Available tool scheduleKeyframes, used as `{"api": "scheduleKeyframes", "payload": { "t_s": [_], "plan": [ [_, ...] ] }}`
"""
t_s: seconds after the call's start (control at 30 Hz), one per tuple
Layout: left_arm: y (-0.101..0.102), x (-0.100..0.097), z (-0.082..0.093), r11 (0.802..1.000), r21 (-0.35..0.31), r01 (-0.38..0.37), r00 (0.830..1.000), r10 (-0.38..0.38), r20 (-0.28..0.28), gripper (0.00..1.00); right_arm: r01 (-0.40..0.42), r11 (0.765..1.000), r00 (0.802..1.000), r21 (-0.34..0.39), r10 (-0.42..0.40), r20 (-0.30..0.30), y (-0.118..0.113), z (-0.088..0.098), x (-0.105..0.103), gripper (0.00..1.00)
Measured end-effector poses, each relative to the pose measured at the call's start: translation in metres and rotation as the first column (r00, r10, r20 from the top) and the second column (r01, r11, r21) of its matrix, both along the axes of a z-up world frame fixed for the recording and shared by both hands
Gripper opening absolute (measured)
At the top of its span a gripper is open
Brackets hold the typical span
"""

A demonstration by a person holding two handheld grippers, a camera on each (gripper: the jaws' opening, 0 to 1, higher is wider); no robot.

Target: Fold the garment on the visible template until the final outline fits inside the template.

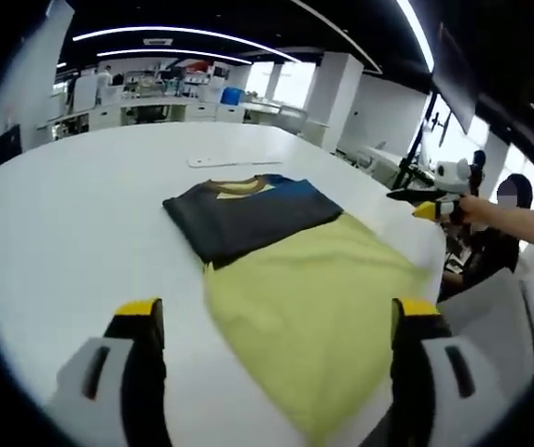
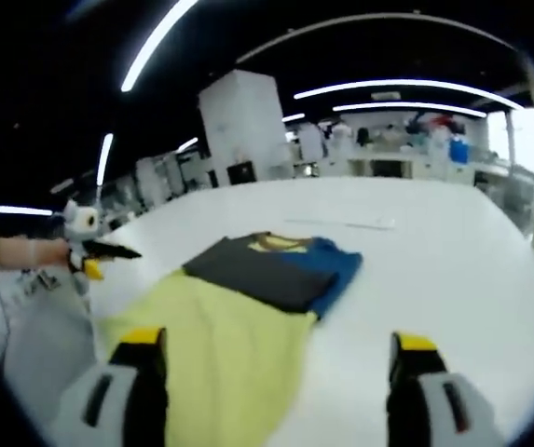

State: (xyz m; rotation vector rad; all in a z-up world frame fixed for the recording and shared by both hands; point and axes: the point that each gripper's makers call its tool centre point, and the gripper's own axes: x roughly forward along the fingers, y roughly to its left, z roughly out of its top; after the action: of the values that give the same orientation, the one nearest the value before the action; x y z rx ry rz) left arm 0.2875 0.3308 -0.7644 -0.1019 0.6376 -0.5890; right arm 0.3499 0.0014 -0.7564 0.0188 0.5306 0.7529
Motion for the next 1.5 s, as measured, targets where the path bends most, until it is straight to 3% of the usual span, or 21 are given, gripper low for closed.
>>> {"api": "scheduleKeyframes", "payload": {
  "t_s": [0.3, 0.43, 0.8, 1.07, 1.2, 1.4, 1.5],
  "plan": [
    [0.001, -0.029, -0.009, 0.999, 0.022, 0.041, 0.998, -0.04, -0.043, 0.93, 0.013, 0.999, 0.999, -0.035, -0.014, -0.034, -0.012, -0.008, -0.033, 0.99],
    [0.0, -0.041, -0.015, 0.998, 0.029, 0.05, 0.996, -0.047, -0.07, 0.93, 0.007, 0.998, 0.998, -0.062, -0.01, -0.057, -0.017, -0.018, -0.047, 0.92],
    [0.008, -0.074, -0.038, 0.994, 0.081, 0.08, 0.983, -0.065, -0.172, 0.75, -0.043, 0.989, 0.993, -0.144, 0.025, -0.119, -0.021, -0.045, -0.088, 0.84],
    [0.005, -0.095, -0.055, 0.991, 0.086, 0.098, 0.965, -0.074, -0.251, 0.63, -0.078, 0.979, 0.984, -0.186, 0.046, -0.171, -0.021, -0.062, -0.11, 0.66],
    [0.002, -0.103, -0.061, 0.992, 0.085, 0.097, 0.955, -0.069, -0.288, 0.5, -0.086, 0.977, 0.98, -0.196, 0.047, -0.193, -0.021, -0.069, -0.117, 0.54],
    [0.001, -0.113, -0.071, 0.992, 0.08, 0.096, 0.938, -0.063, -0.341, 0.35, -0.057, 0.981, 0.969, -0.187, 0.009, -0.246, -0.028, -0.078, -0.123, 0.38],
    [0.002, -0.115, -0.074, 0.997, 0.041, 0.061, 0.93, -0.042, -0.365, 0.3, -0.038, 0.984, 0.965, -0.176, -0.01, -0.263, -0.032, -0.079, -0.125, 0.28]
  ]
}}
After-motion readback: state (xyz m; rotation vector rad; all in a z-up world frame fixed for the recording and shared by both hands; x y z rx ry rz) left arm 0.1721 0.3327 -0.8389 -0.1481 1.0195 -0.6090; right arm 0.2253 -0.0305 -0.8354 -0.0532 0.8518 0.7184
